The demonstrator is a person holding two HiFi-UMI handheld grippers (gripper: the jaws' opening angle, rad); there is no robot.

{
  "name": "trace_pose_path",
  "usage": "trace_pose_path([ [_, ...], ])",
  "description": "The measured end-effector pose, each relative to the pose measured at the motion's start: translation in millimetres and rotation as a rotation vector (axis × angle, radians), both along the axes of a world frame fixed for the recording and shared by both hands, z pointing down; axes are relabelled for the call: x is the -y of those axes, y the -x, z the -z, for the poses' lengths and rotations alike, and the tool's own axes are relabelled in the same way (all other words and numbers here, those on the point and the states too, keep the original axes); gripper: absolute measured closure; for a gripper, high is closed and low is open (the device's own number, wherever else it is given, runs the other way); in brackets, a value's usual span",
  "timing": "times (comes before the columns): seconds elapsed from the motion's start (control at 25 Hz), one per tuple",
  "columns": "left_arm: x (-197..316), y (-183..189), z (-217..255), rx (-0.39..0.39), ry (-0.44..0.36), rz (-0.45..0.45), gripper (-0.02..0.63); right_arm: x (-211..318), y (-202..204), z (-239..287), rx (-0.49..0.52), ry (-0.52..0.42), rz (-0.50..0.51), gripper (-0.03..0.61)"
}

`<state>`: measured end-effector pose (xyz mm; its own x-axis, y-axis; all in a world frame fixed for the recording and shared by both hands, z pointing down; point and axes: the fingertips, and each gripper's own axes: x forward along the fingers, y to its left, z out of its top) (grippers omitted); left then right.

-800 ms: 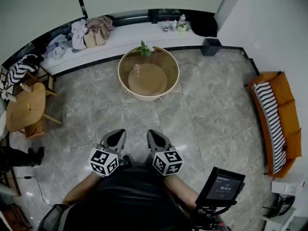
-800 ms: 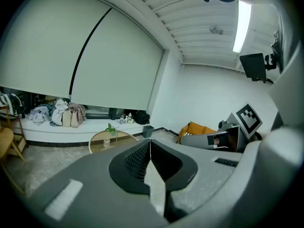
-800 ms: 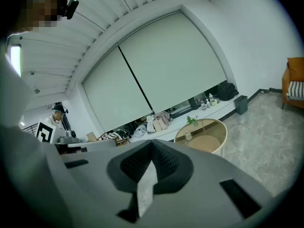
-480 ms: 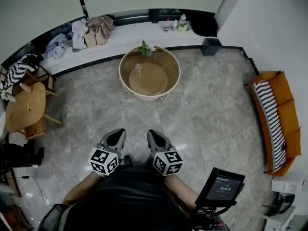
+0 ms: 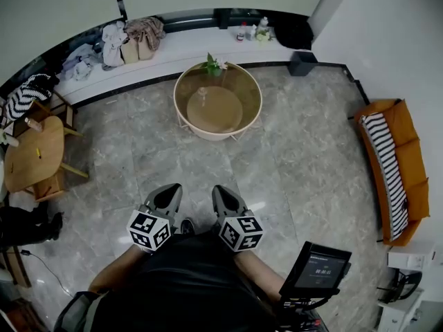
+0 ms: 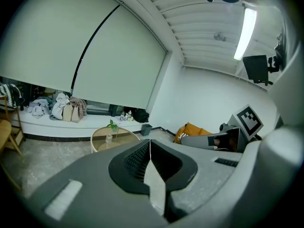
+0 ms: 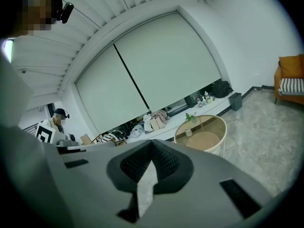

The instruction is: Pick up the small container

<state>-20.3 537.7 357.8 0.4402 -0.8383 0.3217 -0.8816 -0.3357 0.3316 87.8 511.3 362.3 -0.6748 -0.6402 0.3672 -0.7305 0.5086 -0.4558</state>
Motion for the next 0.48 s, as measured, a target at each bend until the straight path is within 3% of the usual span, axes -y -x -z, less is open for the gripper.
trace_pose_path([
  [0.28, 10.5, 12.0, -20.6, -0.045, 0.053, -0.007, 0.611, 5.3, 7.9, -18.4, -0.023, 0.045, -0.022, 0.583],
  [0.48, 48.1, 13.9, -40.9, -0.049, 0.099, -0.004, 0.611, 44.0, 14.6, -42.2, -0.01, 0.093, -0.01, 0.583],
])
